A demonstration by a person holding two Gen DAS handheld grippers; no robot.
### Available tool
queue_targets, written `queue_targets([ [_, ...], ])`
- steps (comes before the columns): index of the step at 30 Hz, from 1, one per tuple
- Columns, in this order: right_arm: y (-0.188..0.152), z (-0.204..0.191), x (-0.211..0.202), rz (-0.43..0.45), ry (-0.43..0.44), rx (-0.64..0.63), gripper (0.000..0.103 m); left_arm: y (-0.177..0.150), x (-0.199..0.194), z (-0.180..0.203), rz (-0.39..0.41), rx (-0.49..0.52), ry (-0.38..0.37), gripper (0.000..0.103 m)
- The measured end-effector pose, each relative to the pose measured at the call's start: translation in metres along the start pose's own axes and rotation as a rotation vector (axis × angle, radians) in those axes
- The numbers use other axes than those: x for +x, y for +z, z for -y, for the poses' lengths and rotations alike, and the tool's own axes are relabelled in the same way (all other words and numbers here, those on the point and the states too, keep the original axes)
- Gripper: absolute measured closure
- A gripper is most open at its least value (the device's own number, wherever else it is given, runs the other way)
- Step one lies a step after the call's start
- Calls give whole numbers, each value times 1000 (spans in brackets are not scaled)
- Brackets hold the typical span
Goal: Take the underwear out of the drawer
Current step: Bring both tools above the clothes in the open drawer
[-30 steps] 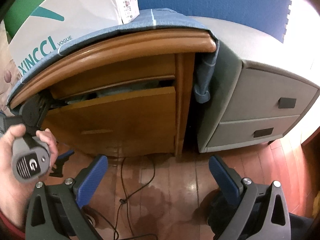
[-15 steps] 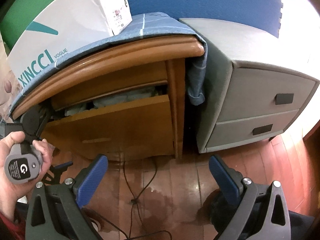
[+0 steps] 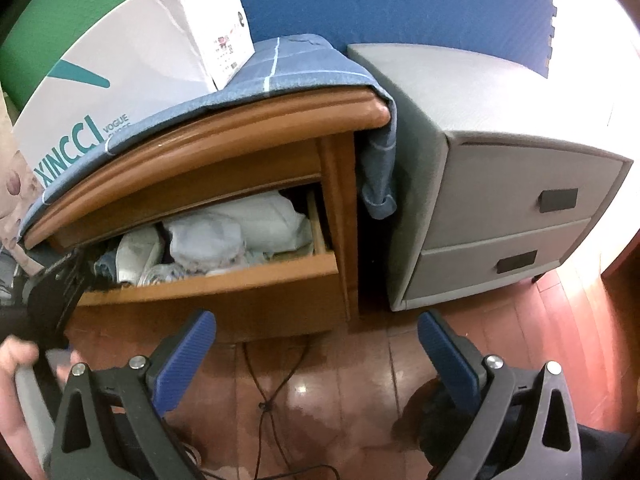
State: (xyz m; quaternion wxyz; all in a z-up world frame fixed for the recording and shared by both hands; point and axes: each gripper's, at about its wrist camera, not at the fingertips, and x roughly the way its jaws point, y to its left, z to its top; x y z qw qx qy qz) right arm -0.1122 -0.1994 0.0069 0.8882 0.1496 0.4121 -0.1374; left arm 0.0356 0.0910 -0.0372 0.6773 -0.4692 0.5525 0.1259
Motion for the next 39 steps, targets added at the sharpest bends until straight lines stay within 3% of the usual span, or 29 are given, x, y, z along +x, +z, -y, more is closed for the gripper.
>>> queue_targets([
  [25,-5,-26,2,24,-57,-159,0,-36,-32,-63,-79,120,33,0],
  [29,-8,-28,4,19,-64,-177,0,-29,-32,-63,-89,138,24,0],
  [34,-11,-36,8,2,-48,-210,0,-32,-36,-50,-36,232,65,0],
  [39,-16,-47,4,17,-24,-267,0,-47,-46,-23,129,455,172,4],
])
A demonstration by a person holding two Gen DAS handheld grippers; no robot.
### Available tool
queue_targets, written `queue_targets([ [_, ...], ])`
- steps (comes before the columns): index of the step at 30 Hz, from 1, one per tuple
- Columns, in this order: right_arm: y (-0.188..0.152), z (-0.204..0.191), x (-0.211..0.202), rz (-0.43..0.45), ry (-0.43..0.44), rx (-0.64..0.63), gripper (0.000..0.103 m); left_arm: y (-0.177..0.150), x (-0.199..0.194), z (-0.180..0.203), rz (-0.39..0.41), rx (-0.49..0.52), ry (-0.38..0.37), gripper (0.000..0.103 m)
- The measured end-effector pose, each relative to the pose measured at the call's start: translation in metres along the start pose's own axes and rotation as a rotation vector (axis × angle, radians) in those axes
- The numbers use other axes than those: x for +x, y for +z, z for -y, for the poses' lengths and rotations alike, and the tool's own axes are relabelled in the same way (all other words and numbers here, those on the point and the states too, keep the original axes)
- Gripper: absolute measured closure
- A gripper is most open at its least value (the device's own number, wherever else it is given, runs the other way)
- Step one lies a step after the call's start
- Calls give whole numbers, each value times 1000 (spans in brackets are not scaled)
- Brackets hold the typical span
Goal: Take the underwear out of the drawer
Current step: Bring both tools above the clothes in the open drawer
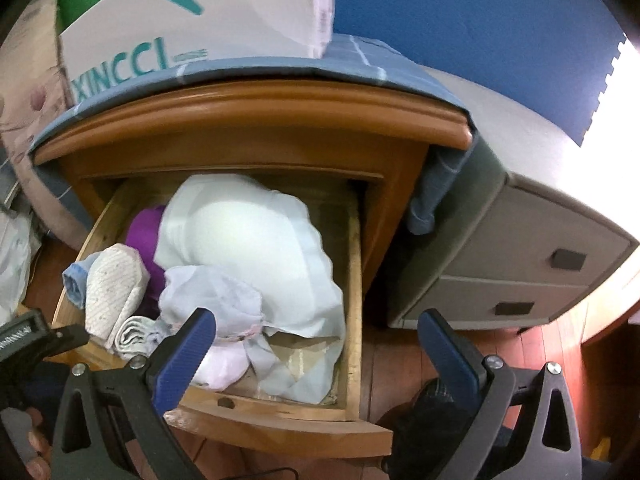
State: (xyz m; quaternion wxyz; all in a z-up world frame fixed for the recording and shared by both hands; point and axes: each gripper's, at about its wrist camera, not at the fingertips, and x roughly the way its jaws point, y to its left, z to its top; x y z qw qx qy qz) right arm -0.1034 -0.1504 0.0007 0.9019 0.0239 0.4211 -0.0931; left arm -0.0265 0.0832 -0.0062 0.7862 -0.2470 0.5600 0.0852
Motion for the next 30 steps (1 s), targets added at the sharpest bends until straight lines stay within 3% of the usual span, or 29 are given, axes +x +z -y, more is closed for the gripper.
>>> queue_targets([
  [11,0,-17,-10,20,48,-56,0,3,-57,39,294,407,94,5],
  [15,1,-19,-14,3,52,-32,0,13,-71,39,328,487,83,4],
  [21,6,-33,-40,46,70,13,0,23,-76,49,345,646,68,1],
  [30,-2,-60,-40,26,61,-33,0,14,-60,39,328,618,71,1],
])
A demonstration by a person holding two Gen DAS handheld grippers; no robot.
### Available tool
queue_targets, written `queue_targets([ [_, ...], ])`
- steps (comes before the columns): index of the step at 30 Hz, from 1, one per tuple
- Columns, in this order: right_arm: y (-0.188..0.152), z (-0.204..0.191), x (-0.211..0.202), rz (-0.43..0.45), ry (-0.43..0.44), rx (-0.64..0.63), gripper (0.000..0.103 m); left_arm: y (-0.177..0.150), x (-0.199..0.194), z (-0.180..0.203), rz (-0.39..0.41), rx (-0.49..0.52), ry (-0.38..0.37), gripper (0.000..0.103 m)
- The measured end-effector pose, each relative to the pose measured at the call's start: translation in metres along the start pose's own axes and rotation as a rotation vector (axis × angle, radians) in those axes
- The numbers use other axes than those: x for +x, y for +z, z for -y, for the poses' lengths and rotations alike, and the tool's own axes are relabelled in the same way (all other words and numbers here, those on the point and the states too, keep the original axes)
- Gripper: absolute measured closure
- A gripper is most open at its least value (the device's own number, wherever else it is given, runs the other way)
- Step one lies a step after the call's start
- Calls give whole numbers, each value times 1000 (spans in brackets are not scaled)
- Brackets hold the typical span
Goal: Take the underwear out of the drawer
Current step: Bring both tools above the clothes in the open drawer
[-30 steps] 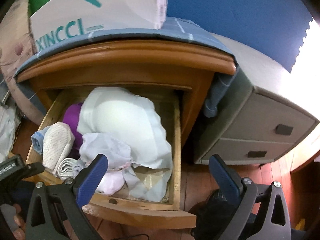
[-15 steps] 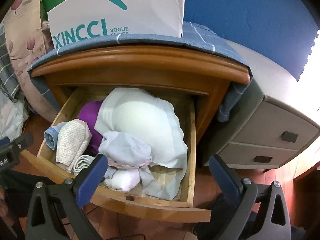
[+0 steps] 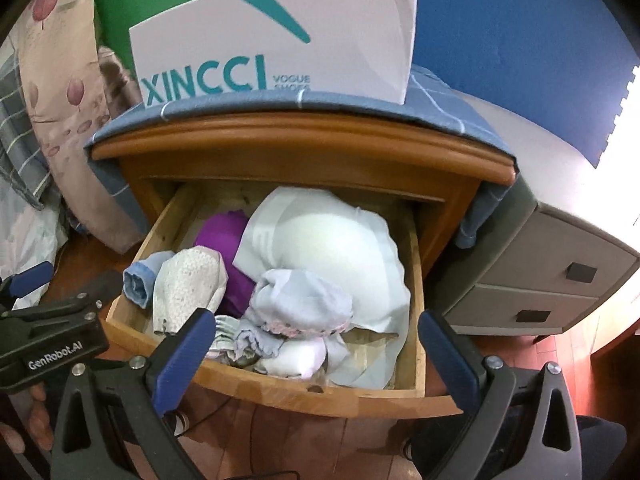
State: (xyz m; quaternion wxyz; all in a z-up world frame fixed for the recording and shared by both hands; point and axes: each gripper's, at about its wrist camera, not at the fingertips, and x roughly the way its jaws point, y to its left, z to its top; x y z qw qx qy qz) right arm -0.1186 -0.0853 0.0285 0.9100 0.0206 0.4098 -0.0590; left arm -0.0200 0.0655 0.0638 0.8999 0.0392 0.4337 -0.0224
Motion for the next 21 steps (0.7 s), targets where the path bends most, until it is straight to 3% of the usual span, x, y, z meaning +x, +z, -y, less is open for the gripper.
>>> queue_targets([
  [9,-5,3,11,-39,2,23,0,0,13,-4,-48,-47,-16,1],
  [21,-10,-1,18,-25,-7,-4,0,-1,16,-3,-47,-44,2,1],
])
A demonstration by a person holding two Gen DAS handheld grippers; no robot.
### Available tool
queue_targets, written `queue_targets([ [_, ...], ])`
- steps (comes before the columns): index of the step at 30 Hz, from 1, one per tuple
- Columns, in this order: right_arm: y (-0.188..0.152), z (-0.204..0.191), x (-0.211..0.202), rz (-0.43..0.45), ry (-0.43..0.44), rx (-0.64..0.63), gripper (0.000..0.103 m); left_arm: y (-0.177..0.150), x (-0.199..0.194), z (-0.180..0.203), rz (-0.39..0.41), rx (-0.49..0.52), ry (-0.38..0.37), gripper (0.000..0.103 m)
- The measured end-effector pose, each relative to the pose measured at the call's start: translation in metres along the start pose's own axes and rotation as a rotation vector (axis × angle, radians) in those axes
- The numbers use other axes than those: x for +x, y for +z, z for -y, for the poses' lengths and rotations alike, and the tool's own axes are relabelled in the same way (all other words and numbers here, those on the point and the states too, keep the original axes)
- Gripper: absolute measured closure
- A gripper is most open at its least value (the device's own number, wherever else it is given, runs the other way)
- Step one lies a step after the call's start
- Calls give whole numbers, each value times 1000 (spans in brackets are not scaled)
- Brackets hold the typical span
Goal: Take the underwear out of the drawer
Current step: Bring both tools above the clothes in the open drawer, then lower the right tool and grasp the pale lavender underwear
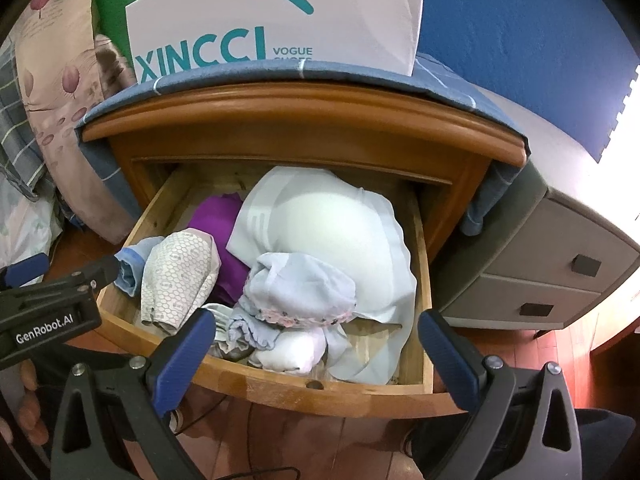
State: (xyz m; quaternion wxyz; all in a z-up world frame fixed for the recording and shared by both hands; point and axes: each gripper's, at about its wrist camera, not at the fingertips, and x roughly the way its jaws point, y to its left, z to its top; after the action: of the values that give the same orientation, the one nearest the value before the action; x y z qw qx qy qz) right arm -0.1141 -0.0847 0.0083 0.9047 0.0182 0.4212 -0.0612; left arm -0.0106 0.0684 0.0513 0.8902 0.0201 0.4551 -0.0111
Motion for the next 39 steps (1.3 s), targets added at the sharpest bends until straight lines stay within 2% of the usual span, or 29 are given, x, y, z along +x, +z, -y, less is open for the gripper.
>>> queue_targets([
  [32,-4,0,1,17,-5,-11,0,1,3,2,-2,23,21,1],
  [36,-3,0,3,-3,-2,-14,0,2,2,-11,-8,-26,22,1],
  [39,1,0,9,-24,-15,-23,0,3,1,-24,-3,-69,50,1],
])
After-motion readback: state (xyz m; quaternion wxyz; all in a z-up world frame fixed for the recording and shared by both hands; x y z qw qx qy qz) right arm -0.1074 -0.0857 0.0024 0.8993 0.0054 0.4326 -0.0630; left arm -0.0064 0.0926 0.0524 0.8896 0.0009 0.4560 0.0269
